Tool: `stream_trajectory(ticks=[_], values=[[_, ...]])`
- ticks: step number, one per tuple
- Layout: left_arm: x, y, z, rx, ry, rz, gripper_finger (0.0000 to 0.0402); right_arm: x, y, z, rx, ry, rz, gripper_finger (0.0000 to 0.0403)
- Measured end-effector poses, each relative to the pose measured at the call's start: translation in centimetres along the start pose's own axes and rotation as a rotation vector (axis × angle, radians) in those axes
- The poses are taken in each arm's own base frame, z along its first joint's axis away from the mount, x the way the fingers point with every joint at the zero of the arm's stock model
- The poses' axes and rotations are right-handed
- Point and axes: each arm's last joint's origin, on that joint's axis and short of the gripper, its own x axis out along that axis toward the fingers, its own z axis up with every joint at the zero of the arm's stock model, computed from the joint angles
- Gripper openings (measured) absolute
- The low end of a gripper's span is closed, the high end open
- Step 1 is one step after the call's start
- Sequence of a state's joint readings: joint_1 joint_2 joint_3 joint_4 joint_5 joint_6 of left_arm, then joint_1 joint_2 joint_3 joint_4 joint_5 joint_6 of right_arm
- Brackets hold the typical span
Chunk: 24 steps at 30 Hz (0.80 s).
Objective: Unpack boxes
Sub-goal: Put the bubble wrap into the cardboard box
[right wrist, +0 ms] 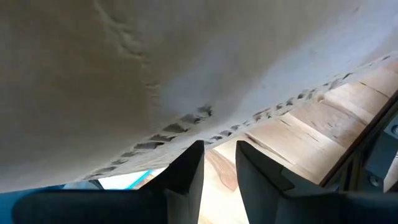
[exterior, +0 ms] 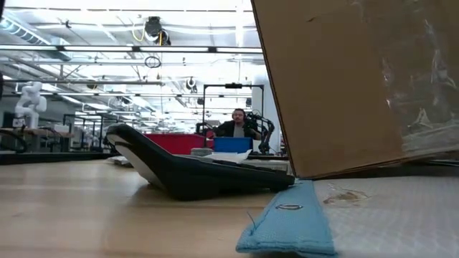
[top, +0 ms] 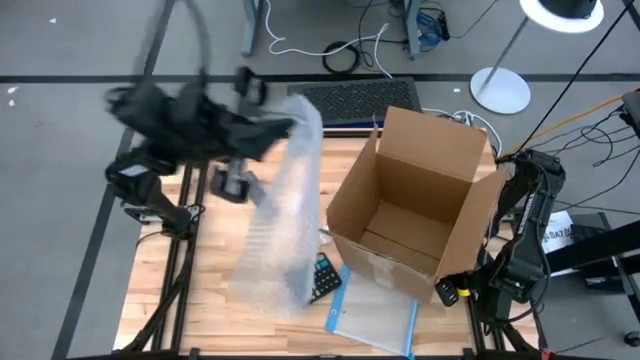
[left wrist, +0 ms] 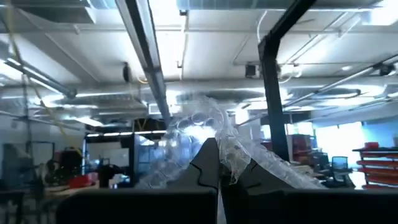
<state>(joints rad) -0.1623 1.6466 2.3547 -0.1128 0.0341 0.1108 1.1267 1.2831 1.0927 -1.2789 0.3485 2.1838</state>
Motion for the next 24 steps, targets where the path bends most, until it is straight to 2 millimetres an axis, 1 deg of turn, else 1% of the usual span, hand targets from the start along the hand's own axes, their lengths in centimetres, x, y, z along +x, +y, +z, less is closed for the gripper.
stream_trajectory(ticks=[3, 4, 6, 8, 12, 16, 20, 22, 24], values=[[1.2, 0.8, -2.1, -0.004, 0.018, -0.014, 0.0000, 0.0, 0.0, 0.0, 0.001, -0.011, 0.009, 0.0084], [1.5, 1.3, -2.9, -0.007, 0.056, -0.003, 0.0000, 0.0, 0.1, 0.0, 0.002, -0.013, 0.011, 0.0084], [2.0, 2.6, -5.3, -0.043, 0.167, 0.030, 0.0000, 0.0, 0.1, 0.0, 0.004, -0.012, 0.015, 0.0084], [2.4, 4.0, -8.1, -0.080, 0.297, 0.074, 0.0000, 0.0, 0.2, 0.0, 0.006, -0.009, 0.021, 0.0084], [3.3, 6.4, -15.0, -0.193, 0.528, 0.089, 0.0000, 0.0, 0.3, -0.1, 0.006, -0.001, 0.032, 0.0084], [3.8, 7.5, -20.1, -0.339, 0.661, 0.040, 0.0000, 0.0, 0.4, -0.2, 0.014, 0.013, 0.046, 0.0084], [3.3, 8.3, -25.0, -0.432, 0.851, 0.079, 0.0000, -0.8, 0.9, -0.2, 0.026, 0.030, 0.074, 0.0084], [2.9, 8.5, -25.9, -0.444, 0.904, 0.094, 0.0000, -1.7, 1.2, 0.1, 0.026, 0.011, 0.100, 0.0084], [2.8, 8.4, -26.3, -0.451, 0.934, 0.079, 0.0000, -3.1, 1.7, 0.5, 0.017, -0.037, 0.134, 0.0084]])
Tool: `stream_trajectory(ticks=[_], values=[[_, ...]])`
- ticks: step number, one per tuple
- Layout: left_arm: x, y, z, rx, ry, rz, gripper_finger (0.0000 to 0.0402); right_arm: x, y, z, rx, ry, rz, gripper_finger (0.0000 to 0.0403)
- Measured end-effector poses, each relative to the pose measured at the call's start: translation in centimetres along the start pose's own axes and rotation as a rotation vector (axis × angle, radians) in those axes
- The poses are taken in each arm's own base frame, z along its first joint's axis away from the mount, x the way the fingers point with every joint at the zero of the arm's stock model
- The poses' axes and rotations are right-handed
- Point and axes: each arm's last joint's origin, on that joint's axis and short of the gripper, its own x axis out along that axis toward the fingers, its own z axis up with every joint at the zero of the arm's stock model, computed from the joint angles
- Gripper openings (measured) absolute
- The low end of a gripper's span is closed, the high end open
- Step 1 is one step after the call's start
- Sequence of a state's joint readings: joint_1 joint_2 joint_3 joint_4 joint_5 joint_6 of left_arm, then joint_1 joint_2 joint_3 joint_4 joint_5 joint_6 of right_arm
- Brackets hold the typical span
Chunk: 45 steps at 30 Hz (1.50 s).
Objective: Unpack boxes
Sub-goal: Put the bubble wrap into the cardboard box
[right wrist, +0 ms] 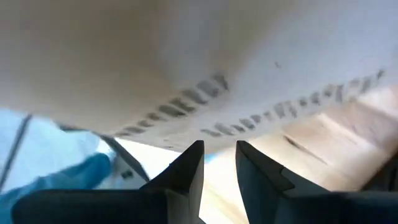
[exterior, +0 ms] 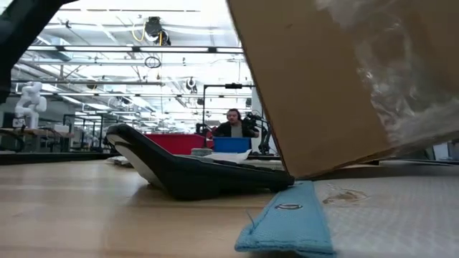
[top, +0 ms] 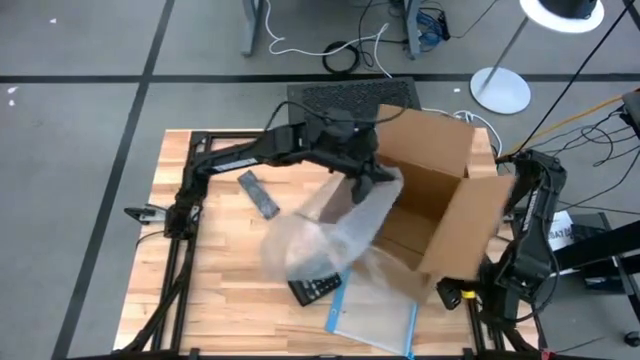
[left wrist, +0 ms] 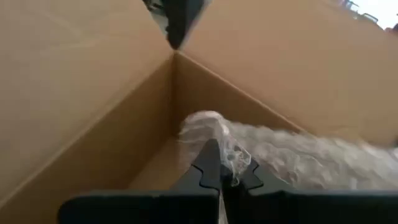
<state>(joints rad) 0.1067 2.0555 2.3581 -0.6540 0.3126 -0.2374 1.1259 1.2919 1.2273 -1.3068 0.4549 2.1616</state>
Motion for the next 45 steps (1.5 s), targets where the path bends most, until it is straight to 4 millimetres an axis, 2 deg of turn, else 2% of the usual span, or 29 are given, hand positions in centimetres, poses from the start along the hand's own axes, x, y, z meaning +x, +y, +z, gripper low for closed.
stream_trajectory(ticks=[3, 7, 12, 16, 19, 21, 24, 28, 32, 35, 39, 45], values=[[0.7, 0.3, -0.7, 0.022, 0.047, 0.007, 0.0000, -2.4, 1.0, 1.1, -0.034, -0.082, 0.030, 0.0084], [0.6, 0.3, -0.6, 0.027, 0.033, 0.005, 0.0000, -6.1, 2.6, 2.5, -0.094, -0.178, 0.111, 0.0084], [0.6, 0.2, -0.5, 0.032, 0.026, -0.004, 0.0000, -10.9, 5.6, 3.9, -0.220, -0.300, 0.335, 0.0084], [0.6, 0.2, -0.5, 0.033, 0.027, -0.006, 0.0000, -15.0, 8.6, 5.3, -0.361, -0.475, 0.486, 0.0084], [0.6, 0.2, -0.5, 0.034, 0.028, -0.006, 0.0000, -17.0, 10.8, 6.8, -0.544, -0.591, 0.484, 0.0084], [0.6, 0.2, -0.5, 0.036, 0.026, -0.006, 0.0000, -17.1, 12.0, 8.1, -0.662, -0.628, 0.435, 0.0084], [0.6, 0.2, -0.5, 0.036, 0.026, -0.006, 0.0000, -15.5, 13.4, 10.4, -0.785, -0.612, 0.366, 0.0087], [0.5, 0.1, -0.4, 0.035, 0.023, -0.021, 0.0000, -13.8, 14.1, 13.7, -0.832, -0.566, 0.291, 0.0109], [0.6, 0.0, -0.6, 0.027, 0.037, -0.025, 0.0000, -13.2, 14.8, 15.4, -0.882, -0.555, 0.316, 0.0138], [0.6, 0.0, -0.6, 0.025, 0.038, -0.026, 0.0000, -12.9, 14.8, 16.1, -0.910, -0.516, 0.327, 0.0161], [0.7, -0.3, -0.6, 0.028, 0.035, -0.032, 0.0000, -12.0, 15.5, 15.8, -0.976, -0.498, 0.311, 0.0181], [0.8, -0.8, -0.7, 0.031, 0.040, -0.043, 0.0000, -9.3, 17.0, 16.7, -1.035, -0.494, 0.214, 0.0175]])
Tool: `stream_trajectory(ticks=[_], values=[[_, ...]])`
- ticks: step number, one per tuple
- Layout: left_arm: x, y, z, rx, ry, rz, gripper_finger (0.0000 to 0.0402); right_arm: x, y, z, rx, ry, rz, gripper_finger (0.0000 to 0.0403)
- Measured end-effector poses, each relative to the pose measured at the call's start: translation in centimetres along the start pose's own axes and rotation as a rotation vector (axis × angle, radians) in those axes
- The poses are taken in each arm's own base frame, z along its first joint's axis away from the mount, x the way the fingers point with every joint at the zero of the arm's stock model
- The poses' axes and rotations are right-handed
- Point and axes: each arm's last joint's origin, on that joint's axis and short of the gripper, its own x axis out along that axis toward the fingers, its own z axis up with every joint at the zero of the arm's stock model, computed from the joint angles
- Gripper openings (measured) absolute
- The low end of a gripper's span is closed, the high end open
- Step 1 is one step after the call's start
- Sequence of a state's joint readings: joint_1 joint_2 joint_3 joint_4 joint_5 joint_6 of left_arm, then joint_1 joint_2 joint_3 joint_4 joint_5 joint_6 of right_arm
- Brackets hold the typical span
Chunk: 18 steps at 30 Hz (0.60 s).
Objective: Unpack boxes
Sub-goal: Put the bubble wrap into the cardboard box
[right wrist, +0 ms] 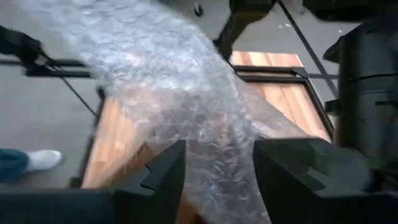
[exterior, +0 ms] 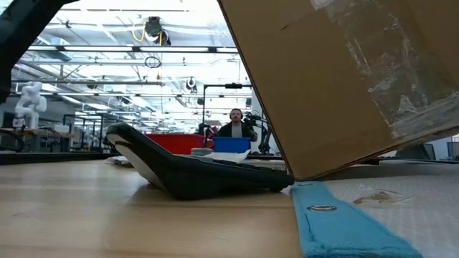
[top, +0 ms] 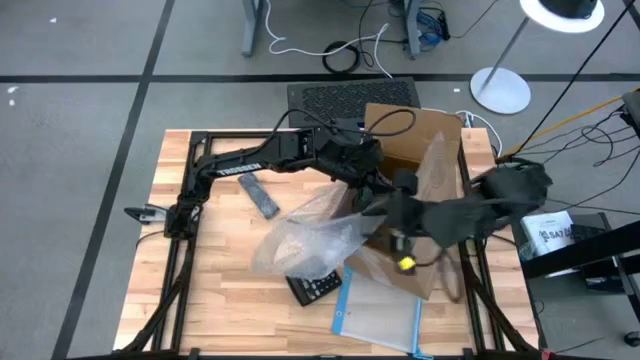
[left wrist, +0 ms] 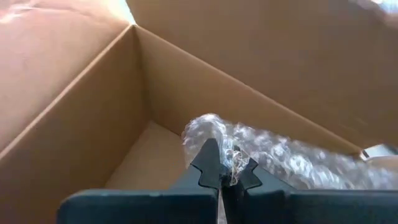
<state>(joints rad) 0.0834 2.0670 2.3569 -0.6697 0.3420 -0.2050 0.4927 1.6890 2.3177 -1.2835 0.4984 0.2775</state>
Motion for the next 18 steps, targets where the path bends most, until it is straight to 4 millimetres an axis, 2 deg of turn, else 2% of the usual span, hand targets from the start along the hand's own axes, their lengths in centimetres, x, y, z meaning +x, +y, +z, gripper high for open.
stream_trajectory(ticks=[4, 6, 8, 10, 18], values=[[0.0, -0.1, 0.0, 0.000, 0.003, -0.003, 0.0000, 1.6, 0.2, 0.0, -0.009, 0.031, -0.017, 0.0143], [0.1, -0.2, -0.1, -0.001, 0.007, -0.003, 0.0000, 1.9, 0.3, 0.0, -0.006, 0.039, -0.007, 0.0108], [0.1, -0.2, -0.2, -0.002, 0.012, -0.003, 0.0000, 1.8, 0.7, -0.1, 0.003, 0.032, -0.019, 0.0055], [0.1, -0.2, -0.2, -0.004, 0.017, -0.002, 0.0000, 1.1, 0.8, -0.2, -0.002, 0.012, -0.040, 0.0016], [0.0, -0.2, -0.1, 0.001, 0.004, -0.002, 0.0000, -3.1, 0.1, -0.7, 0.100, -0.064, -0.086, 0.0001]])
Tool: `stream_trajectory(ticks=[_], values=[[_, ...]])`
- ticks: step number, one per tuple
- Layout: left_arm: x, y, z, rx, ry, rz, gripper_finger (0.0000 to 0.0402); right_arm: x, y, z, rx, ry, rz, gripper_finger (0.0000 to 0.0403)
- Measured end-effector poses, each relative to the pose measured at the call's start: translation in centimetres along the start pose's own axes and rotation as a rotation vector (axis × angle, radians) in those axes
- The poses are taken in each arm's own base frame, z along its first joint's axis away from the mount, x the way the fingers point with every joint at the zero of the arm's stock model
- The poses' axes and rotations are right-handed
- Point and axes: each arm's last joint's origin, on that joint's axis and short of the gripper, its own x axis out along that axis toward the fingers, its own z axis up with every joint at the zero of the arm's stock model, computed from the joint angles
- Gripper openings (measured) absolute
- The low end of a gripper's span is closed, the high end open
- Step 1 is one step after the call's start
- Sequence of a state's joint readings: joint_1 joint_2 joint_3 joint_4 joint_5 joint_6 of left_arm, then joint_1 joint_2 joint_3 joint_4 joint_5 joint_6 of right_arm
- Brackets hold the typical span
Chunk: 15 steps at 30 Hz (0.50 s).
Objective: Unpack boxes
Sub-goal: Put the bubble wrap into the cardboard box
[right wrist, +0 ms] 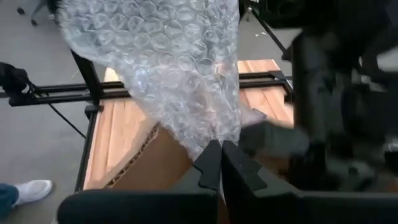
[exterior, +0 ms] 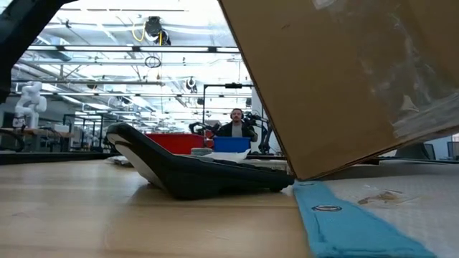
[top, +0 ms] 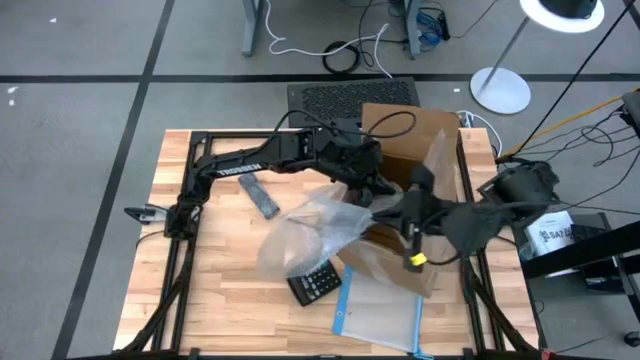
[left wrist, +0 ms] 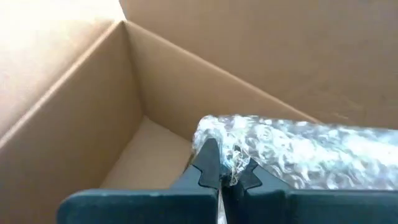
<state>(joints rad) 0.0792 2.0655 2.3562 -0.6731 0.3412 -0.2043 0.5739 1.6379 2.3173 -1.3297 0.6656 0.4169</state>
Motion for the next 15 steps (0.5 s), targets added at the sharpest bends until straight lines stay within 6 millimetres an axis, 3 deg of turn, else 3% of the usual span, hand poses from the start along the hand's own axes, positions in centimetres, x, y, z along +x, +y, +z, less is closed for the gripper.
stream_trajectory(ticks=[5, 8, 15], values=[[-1.1, -0.5, 0.8, 0.024, -0.049, 0.008, 0.0000, -1.5, -0.3, -1.2, 0.040, 0.069, -0.015, 0.0001], [-2.7, -1.2, 1.9, 0.080, -0.117, 0.051, 0.0007, -1.9, -0.4, -2.1, 0.060, 0.132, -0.033, 0.0000], [-9.5, -3.9, 4.5, 0.235, -0.267, 0.161, 0.0047, -3.0, -0.4, -2.5, 0.122, 0.131, -0.011, 0.0000]])
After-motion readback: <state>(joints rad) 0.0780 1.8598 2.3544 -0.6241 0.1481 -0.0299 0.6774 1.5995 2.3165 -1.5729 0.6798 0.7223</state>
